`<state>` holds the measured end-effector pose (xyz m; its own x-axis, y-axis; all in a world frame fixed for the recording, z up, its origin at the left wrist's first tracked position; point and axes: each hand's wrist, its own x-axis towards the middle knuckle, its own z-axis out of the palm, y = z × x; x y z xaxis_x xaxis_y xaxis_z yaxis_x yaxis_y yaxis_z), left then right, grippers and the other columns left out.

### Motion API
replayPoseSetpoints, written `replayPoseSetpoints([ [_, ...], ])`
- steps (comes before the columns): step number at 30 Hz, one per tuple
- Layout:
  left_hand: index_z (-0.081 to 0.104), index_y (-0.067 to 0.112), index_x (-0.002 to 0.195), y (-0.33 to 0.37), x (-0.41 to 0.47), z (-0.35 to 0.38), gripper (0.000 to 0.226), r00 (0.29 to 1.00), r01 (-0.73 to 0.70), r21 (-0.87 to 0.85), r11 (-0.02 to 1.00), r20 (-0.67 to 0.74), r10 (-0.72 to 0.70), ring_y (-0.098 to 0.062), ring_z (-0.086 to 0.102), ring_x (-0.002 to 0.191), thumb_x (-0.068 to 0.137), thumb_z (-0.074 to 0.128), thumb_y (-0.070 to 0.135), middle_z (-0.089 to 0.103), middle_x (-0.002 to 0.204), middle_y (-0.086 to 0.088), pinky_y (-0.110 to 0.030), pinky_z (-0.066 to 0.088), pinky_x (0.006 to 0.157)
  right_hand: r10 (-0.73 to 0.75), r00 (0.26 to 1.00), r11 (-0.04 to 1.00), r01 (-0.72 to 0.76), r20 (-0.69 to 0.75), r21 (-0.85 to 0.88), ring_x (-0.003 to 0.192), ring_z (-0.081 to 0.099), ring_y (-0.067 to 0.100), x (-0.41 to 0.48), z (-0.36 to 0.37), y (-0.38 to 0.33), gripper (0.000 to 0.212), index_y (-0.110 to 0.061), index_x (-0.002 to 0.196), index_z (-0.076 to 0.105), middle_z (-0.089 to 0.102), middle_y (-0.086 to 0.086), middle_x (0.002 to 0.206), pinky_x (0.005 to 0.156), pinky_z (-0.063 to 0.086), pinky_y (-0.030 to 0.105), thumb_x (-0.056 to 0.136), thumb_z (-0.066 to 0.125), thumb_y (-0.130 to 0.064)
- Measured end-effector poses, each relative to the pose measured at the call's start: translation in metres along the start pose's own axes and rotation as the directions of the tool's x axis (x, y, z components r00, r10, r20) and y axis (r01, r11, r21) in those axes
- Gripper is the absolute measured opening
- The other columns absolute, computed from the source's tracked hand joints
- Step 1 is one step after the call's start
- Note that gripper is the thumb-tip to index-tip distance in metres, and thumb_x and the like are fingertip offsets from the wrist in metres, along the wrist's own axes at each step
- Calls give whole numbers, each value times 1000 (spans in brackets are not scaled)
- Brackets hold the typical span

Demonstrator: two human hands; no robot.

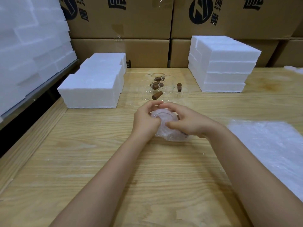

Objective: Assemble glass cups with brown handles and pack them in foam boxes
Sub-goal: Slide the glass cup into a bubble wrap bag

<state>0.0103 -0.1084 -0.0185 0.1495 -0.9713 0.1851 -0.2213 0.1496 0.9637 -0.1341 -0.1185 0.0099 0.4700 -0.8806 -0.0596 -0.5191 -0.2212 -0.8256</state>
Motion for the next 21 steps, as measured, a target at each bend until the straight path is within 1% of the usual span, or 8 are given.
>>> replayPoseSetpoints([
  [3, 62, 31, 108, 4, -6, 5, 54, 999, -21, -15, 1000, -49, 20, -18, 64, 100, 71, 55, -8, 65, 103, 11, -38, 54, 89, -44, 983, 988, 16, -178, -156, 115, 51, 19, 8, 18, -4, 71, -33, 135, 45, 46, 6, 134, 79, 45, 22, 77, 46, 8],
  [6, 56, 23, 127, 8, -9, 5, 64, 999, -42, -115, 993, 27, 45, -11, 60, 110, 65, 62, 10, 62, 117, 3, -30, 51, 94, 5, 919, 1000, -7, -395, -4, 91, 56, 10, 12, 23, -2, 60, -46, 102, 58, 58, -1, 109, 55, 40, 6, 76, 46, 6],
  [7, 51, 22, 133, 9, -9, 5, 71, 996, -32, -151, 988, 79, 45, -7, 58, 111, 64, 62, 12, 59, 121, 3, -25, 50, 93, 35, 896, 999, -17, -442, 46, 86, 56, 7, 12, 21, 0, 55, -44, 98, 59, 59, -3, 104, 49, 38, 4, 76, 49, 5],
  [9, 42, 21, 141, 8, -9, 7, 78, 985, 8, -182, 983, 171, 23, 0, 60, 104, 69, 63, 3, 53, 123, 5, -21, 53, 86, 97, 864, 994, -63, -493, 85, 85, 55, 9, 12, 18, 4, 51, -30, 110, 61, 58, -4, 104, 52, 37, 6, 75, 51, 4],
  [11, 35, 23, 145, 6, -8, 8, 81, 972, 61, -175, 983, 235, -19, 4, 63, 90, 77, 59, -12, 51, 119, 4, -19, 55, 76, 153, 852, 988, -118, -501, 100, 94, 56, 17, 11, 16, 5, 54, -23, 118, 60, 59, 0, 111, 63, 42, 17, 73, 50, 6],
  [15, 40, 29, 143, -1, -2, 7, 81, 970, 86, -132, 987, 238, -53, -7, 64, 95, 77, 55, -15, 56, 115, 7, -21, 57, 77, 222, 869, 968, -141, -443, 210, 102, 60, 23, 10, 18, 1, 56, -21, 122, 59, 63, 5, 115, 75, 47, 26, 74, 47, 4],
  [18, 54, 29, 132, -5, 1, 7, 68, 990, 74, -108, 991, 128, -60, 3, 60, 97, 77, 54, -12, 60, 108, 16, -14, 54, 79, 172, 925, 976, -113, -340, 185, 105, 60, 21, 10, 19, -3, 51, -21, 127, 56, 63, 3, 115, 88, 52, 34, 79, 54, -2],
  [21, 65, 34, 109, -12, 5, 5, 52, 990, 128, -129, 983, -46, -135, -9, 65, 97, 75, 60, -6, 67, 101, 12, -25, 57, 82, 114, 967, 972, -62, -229, 225, 106, 59, 15, 9, 21, -6, 62, -22, 139, 46, 58, -2, 118, 92, 50, 30, 81, 64, -9],
])
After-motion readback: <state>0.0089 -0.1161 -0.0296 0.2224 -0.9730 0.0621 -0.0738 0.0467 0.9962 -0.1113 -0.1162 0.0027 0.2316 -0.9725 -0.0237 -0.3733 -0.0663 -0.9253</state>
